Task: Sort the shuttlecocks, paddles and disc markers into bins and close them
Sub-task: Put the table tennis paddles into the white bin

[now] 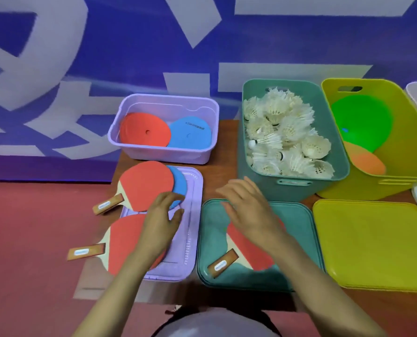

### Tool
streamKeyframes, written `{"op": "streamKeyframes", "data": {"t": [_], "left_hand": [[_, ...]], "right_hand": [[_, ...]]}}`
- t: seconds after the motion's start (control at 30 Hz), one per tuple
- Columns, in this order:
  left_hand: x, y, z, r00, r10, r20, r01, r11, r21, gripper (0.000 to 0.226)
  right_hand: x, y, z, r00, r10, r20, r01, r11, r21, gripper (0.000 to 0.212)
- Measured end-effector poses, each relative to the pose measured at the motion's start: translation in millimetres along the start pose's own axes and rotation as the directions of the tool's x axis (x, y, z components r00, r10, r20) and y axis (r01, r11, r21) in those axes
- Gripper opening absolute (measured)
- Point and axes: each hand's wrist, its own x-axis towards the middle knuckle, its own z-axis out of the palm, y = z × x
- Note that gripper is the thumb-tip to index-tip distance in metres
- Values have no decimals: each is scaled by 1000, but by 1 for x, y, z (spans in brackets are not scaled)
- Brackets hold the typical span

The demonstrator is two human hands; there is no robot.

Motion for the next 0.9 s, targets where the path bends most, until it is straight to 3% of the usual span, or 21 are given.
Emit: {"op": "streamKeyframes", "data": {"t": [0.1, 0.2, 0.27, 0.33, 0.43, 0.53, 0.6, 0.7, 0.9], "left_hand": [[-15, -58, -25, 982, -175, 75, 159, 970, 185, 35], [-29, -98, -40, 889, -413, 199, 280, 833, 477, 51], [-37, -110, -44, 844, -508, 172, 307, 720, 622, 54], [-42, -117, -46, 860, -501, 94, 334, 694, 638, 49], [-45, -132, -44, 912, -409, 11, 316, 720, 617, 43], [-47, -140, -45, 893, -449, -44, 379, 694, 612, 39], [-46, -140, -49, 842, -539, 0, 427, 668, 609, 41], [-41, -141, -57, 749, -658, 83, 499, 641, 583, 47], [-23, -134, -69, 804, -573, 160, 456, 767, 452, 52]], "right_hand": [[-9, -29, 29, 965, 210, 157, -215, 976, 20, 30], [-25, -47, 68, 756, 489, 436, -478, 866, -144, 42], [-36, -57, 88, 639, 621, 455, -582, 776, -242, 41], [-45, -66, 101, 576, 714, 399, -659, 694, -290, 39], [-57, -74, 110, 530, 781, 331, -689, 624, -368, 42], [-68, -78, 113, 471, 821, 323, -697, 570, -435, 46], [-74, -82, 116, 429, 848, 312, -720, 530, -448, 47], [-78, -87, 118, 436, 853, 287, -746, 521, -415, 46], [-79, -90, 119, 450, 876, 171, -819, 482, -313, 38]]}}
